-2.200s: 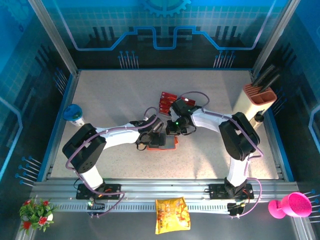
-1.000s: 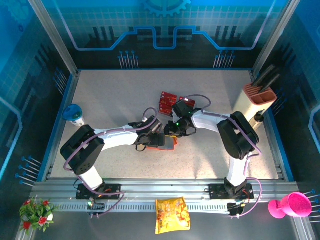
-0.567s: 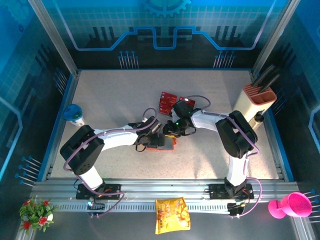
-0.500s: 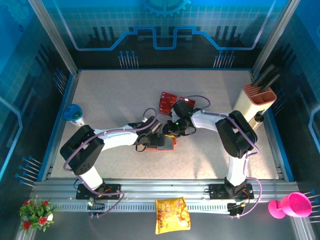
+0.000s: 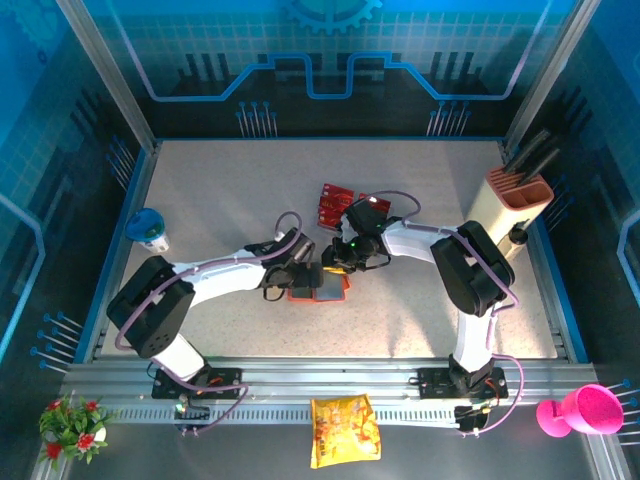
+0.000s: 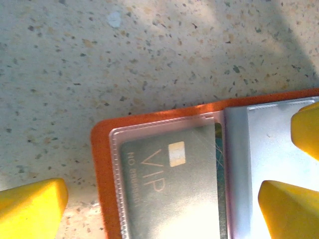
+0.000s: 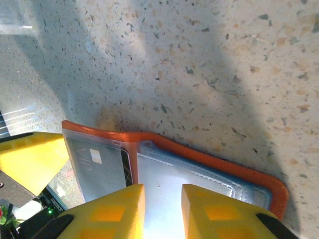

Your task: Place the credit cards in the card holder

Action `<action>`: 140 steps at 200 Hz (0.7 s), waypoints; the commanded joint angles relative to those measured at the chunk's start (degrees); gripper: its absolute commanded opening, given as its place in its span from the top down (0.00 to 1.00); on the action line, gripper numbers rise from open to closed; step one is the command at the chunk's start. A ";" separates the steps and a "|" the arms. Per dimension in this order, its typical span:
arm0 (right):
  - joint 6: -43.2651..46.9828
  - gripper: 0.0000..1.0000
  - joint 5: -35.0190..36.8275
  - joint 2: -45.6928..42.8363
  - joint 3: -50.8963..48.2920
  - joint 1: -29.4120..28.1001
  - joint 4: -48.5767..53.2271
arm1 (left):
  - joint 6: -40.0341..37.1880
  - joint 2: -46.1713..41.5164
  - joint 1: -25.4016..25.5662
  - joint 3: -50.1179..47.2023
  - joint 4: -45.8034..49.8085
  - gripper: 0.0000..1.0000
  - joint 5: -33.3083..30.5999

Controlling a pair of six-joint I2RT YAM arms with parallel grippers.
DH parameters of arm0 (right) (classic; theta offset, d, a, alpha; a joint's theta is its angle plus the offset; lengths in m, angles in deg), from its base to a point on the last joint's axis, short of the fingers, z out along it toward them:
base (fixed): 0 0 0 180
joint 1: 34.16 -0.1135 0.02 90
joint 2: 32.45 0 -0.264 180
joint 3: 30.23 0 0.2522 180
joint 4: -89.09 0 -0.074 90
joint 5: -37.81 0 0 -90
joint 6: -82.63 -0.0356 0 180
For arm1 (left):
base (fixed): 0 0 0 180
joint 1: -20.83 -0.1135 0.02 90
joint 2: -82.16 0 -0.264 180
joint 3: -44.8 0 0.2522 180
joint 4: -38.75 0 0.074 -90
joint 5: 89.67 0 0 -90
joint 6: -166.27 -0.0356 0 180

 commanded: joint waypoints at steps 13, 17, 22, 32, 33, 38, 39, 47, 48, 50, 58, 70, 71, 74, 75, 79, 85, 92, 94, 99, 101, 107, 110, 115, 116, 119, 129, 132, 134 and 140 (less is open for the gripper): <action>1.02 0.76 1.36 -1.80 0.94 0.36 1.99 | 0.45 -2.11 -0.88 -2.01 1.62 0.01 0.10; 1.61 0.77 1.85 -1.96 1.18 0.36 2.65 | 0.40 -2.20 -0.88 -2.09 1.53 0.01 0.13; 2.38 0.78 2.49 -2.15 1.45 0.37 3.59 | 0.40 -2.28 -0.92 -2.14 1.39 0.01 0.24; 4.30 0.81 3.89 -2.51 2.13 0.40 5.80 | 0.25 -2.60 -0.91 -2.22 1.01 0.01 0.63; 4.56 0.81 4.03 -2.51 2.21 0.42 6.03 | 0.23 -2.58 -0.94 -2.23 0.99 0.01 0.67; 5.43 0.83 4.80 -2.60 2.56 0.37 7.11 | 0.16 -2.71 -0.89 -2.17 0.85 0.01 0.75; 5.61 0.83 4.93 -2.60 2.64 0.37 7.30 | 0.15 -2.72 -0.89 -2.16 0.82 0.01 0.77; 6.86 0.86 5.91 -2.67 3.04 0.36 9.17 | 0.05 -2.90 -0.92 -2.10 0.57 0.01 1.02; 7.03 0.86 6.01 -2.72 3.10 0.36 9.39 | 0.01 -2.95 -0.90 -2.12 0.55 0.01 1.04; 7.40 0.87 6.26 -2.72 3.21 0.36 9.72 | -0.03 -2.99 -0.91 -2.12 0.49 0.01 1.16; 8.64 0.89 7.04 -2.69 3.49 0.37 10.98 | -0.28 -3.07 -0.89 -1.95 0.20 0.01 1.51; 10.00 0.91 7.84 -2.57 3.68 0.36 12.20 | -0.64 -3.08 -0.94 -1.70 -0.12 0.01 1.92; 10.14 0.91 7.94 -2.58 3.68 0.36 12.35 | -0.65 -3.08 -0.95 -1.66 -0.14 0.01 1.97; 10.44 0.92 8.03 -2.49 3.77 0.36 12.50 | -0.73 -3.05 -0.89 -1.57 -0.15 0.01 2.03; 10.53 0.92 8.08 -2.41 3.77 0.41 12.63 | -0.74 -3.03 -0.93 -1.55 -0.16 0.01 2.03; 10.82 0.93 8.15 -2.32 3.78 0.37 12.82 | -0.84 -3.00 -0.88 -1.54 -0.17 0.01 2.10; 11.12 0.94 8.22 -2.08 3.86 0.38 13.00 | -0.87 -2.94 -0.95 -1.41 -0.30 0.01 2.26; 11.32 0.95 8.17 -1.80 3.87 0.36 13.07 | -1.00 -2.83 -0.91 -1.30 -0.39 0.01 2.45; 11.39 0.95 8.14 -1.67 3.87 0.36 13.04 | -1.05 -2.76 -0.95 -1.25 -0.42 0.01 2.50; 11.40 0.95 8.06 -1.38 3.87 0.30 13.02 | -1.09 -2.59 -0.91 -1.20 -0.44 0.01 2.63; 11.41 0.96 8.05 -1.31 3.91 0.28 12.96 | -1.16 -2.57 -0.89 -1.18 -0.46 0.01 2.70; 11.42 0.96 7.86 -1.02 4.00 0.19 12.87 | -1.20 -2.39 -0.89 -1.08 -0.48 0.01 2.88; 11.42 0.96 7.84 -0.77 4.04 0.15 12.85 | -1.25 -2.31 -0.88 -1.04 -0.45 0.01 2.90; 11.45 0.97 7.78 -0.48 4.17 0.03 12.76 | -1.25 -2.17 -0.89 -1.00 -0.44 0.01 2.94; 11.48 0.97 7.78 -0.40 4.19 -0.03 12.76 | -1.26 -2.15 -0.88 -0.96 -0.44 0.01 2.96; 11.46 0.97 7.71 -0.24 4.29 -0.10 12.76 | -1.27 -2.08 -0.88 -0.99 -0.48 0.01 3.05; 11.57 0.97 7.59 0.53 4.77 -0.58 12.76 | -1.36 -1.88 -0.88 -0.87 -0.56 0.01 3.14; 11.59 0.98 7.55 0.67 4.95 -0.64 12.76 | -1.36 -1.85 -0.89 -0.89 -0.53 0.01 3.16; 11.59 0.98 7.48 0.88 5.04 -0.70 12.76 | -1.36 -1.79 -0.88 -0.91 -0.57 0.01 3.14; 11.59 0.98 7.44 1.24 5.39 -1.01 12.74 | -1.43 -1.63 -0.88 -0.89 -0.52 0.01 3.23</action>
